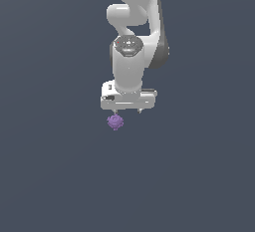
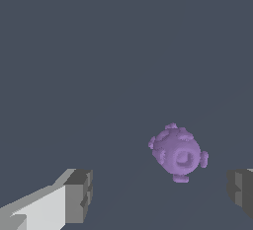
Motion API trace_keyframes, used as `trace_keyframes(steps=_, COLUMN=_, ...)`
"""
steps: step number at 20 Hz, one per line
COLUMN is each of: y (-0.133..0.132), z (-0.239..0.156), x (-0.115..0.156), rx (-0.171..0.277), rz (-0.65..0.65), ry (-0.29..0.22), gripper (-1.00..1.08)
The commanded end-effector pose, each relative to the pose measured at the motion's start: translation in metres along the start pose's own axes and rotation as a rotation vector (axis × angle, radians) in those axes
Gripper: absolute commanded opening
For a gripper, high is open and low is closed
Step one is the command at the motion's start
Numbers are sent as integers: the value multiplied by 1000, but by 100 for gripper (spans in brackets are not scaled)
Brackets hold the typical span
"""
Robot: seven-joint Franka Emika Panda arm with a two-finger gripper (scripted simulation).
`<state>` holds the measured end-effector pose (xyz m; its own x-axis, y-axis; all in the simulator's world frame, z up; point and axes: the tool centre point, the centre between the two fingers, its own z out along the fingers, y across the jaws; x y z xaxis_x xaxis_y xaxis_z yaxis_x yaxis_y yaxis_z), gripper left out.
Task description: Pick up the object and move it to a goal position.
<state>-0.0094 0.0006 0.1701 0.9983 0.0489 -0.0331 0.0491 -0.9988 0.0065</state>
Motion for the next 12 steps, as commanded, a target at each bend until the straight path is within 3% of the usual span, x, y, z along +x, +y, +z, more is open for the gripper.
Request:
trace_keyframes(steps=1, y=0, z=-1, x=-1, rx=2, rz=-4, ry=-2, gripper=100)
trace_keyframes(steps=12, y=3, z=2, x=-1, rx=1, rz=-29, ry=0, gripper=100)
